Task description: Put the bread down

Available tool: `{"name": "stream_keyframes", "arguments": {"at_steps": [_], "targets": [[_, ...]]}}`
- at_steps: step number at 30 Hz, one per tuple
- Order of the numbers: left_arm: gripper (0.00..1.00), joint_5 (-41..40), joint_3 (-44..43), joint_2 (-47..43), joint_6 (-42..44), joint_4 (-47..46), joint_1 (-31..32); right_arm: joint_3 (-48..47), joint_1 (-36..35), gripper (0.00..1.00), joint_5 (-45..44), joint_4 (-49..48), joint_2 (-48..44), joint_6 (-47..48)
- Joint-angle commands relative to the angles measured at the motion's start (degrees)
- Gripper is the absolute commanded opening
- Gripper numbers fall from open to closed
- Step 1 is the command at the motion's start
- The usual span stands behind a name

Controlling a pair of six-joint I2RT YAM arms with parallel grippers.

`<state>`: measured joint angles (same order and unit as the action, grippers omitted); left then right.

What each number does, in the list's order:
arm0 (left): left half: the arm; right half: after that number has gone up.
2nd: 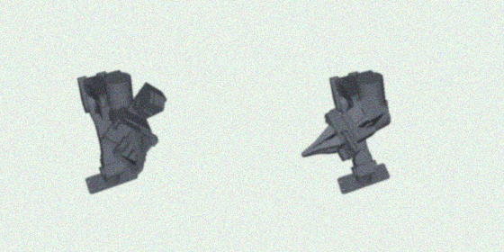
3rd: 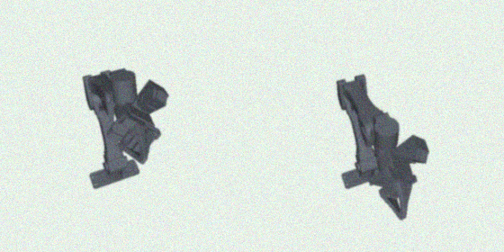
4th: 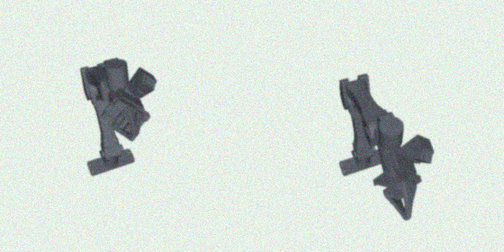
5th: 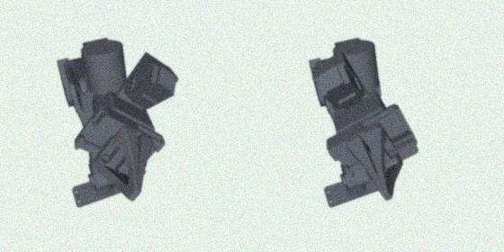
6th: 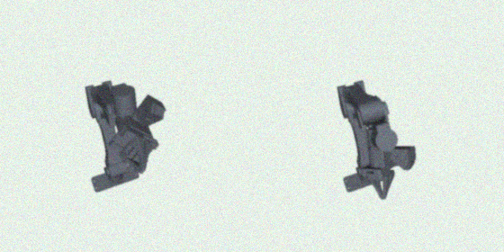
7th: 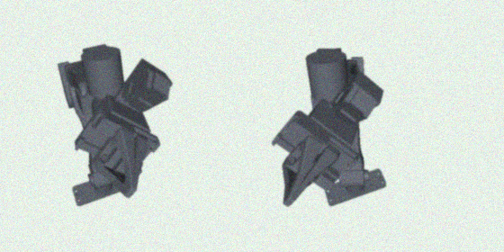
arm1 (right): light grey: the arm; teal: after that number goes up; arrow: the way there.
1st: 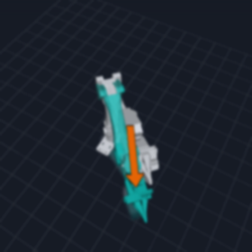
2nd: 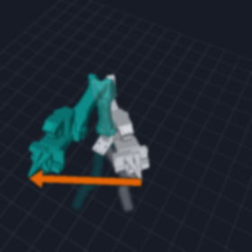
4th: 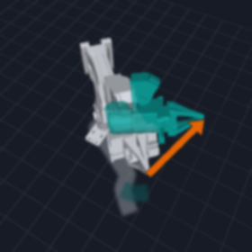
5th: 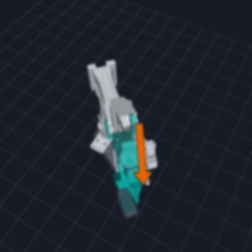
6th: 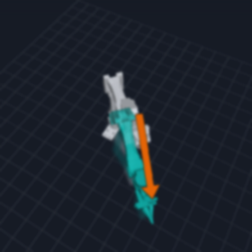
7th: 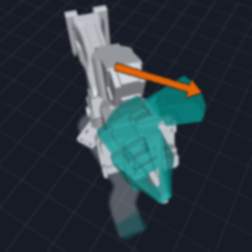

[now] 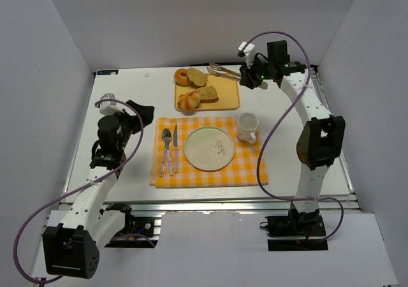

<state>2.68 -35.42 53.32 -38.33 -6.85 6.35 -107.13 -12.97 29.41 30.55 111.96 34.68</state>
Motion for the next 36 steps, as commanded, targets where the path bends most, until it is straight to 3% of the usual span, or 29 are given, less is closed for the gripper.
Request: {"name": "stream_keyframes", "arguments": {"at_steps": [1, 7, 10, 17, 36], "targets": [[0.98, -1.53, -1.85, -1.9, 0.97, 1.58, 0.15, -5.97, -2.31, 0.41, -1.8, 3.9, 1.24, 5.65], [0.98, -1.89, -1.58, -1.64, 1.06, 1.93, 0.15, -7.04, -6.18, 0.41, -2.34, 9.61, 2.39, 19.24], [0.98, -1.89, -1.67, -1.55, 1.24, 2.11, 0.24, -2.83, -7.94, 0.42, -2.51, 11.29, -0.68, 28.47], [0.98, -1.89, -1.85, -1.55, 1.59, 2.55, 0.16, 3.33, -11.19, 0.45, -5.94, 11.2, -4.56, 40.01], [0.98, -3.73, -0.53, -4.63, 1.15, 3.42, 0.16, 2.98, -17.43, 0.5, -14.2, 5.76, -1.66, 45.74]]}}
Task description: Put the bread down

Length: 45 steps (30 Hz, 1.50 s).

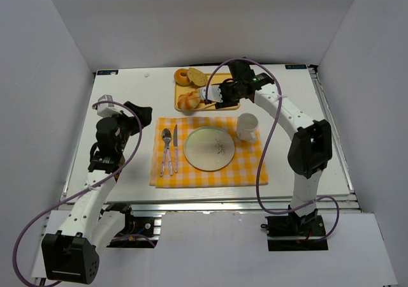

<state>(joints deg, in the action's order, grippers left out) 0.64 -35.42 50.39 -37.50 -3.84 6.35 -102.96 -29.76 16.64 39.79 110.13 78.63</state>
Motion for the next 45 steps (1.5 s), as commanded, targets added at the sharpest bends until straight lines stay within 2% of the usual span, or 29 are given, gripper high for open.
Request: {"name": "stream_keyframes", "arguments": {"at_steps": [1, 16, 37, 42, 45], "targets": [[0.98, -1.7, -0.44, -1.7, 0.32, 0.5, 0.15, -0.93, -0.74, 0.5, -1.7, -3.93, 0.18, 1.96], [0.98, -2.14, -0.44, -2.93, 0.23, 1.02, 0.24, -1.81, -1.53, 0.51, -5.39, -6.12, 4.3, 3.72], [0.98, -2.31, -0.26, -3.81, 0.05, 1.29, 0.15, 1.44, -3.11, 0.53, -8.99, -12.45, 4.39, 4.86], [0.98, -2.31, -0.35, -3.9, -0.03, 1.38, 0.15, 2.23, -3.2, 0.5, -10.32, -14.56, 4.75, 4.52], [0.98, -2.31, -0.53, -3.81, -0.12, 1.29, 0.16, 2.59, -3.2, 0.45, -10.75, -15.71, 4.75, 4.25]]}}
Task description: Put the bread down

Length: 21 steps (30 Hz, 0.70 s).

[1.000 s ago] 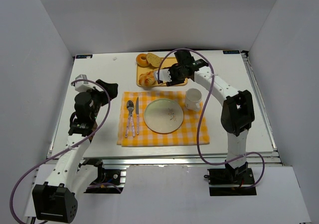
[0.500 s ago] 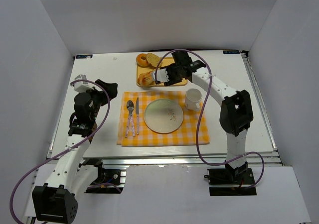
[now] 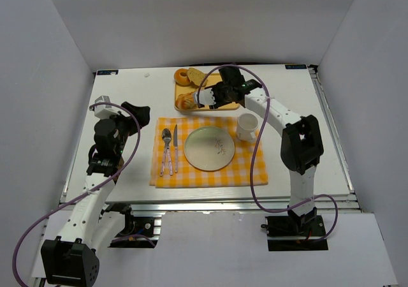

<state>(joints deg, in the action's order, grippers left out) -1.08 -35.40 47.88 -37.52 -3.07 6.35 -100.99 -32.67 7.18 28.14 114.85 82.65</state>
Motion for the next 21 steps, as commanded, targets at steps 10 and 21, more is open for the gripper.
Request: {"name": "stream_keyframes", "arguments": {"at_steps": [10, 21], "targets": [[0.98, -0.59, -1.25, -1.3, -0.1, 0.87, 0.24, 0.44, -0.29, 0.23, -0.76, -4.06, 0.03, -0.47], [0.98, -0.76, -1.25, -2.44, -0.01, 2.02, 0.24, 1.41, 0.32, 0.1, 1.61, -2.74, -3.31, -3.37]]}}
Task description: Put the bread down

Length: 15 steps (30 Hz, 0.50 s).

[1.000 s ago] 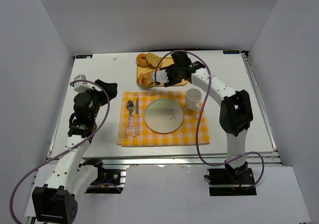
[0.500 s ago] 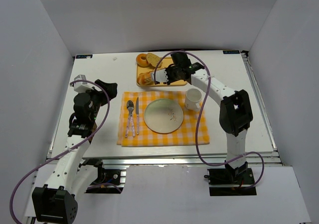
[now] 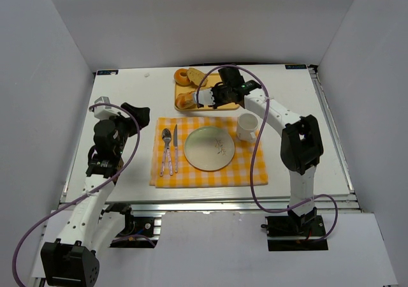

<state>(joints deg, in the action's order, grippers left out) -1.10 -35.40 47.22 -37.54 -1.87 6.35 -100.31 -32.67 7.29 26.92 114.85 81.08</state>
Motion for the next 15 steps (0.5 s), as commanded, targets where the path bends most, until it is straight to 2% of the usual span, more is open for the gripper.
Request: {"name": "stream_keyframes", "arguments": {"at_steps": [1, 7, 15], "targets": [[0.98, -0.83, -1.25, -1.87, 0.01, 0.81, 0.24, 0.82, 0.58, 0.09, 1.76, -1.52, -3.66, -2.24], [0.98, -0.74, -1.17, -2.13, -0.25, 0.55, 0.16, 3.54, 1.29, 0.07, 3.34, -1.16, -8.49, -5.05], [0.98, -0.3, -1.25, -0.99, -0.52, -0.85, 0.24, 14.17, 1.38, 0.06, 6.94, 1.02, -19.29, -8.74]]}}
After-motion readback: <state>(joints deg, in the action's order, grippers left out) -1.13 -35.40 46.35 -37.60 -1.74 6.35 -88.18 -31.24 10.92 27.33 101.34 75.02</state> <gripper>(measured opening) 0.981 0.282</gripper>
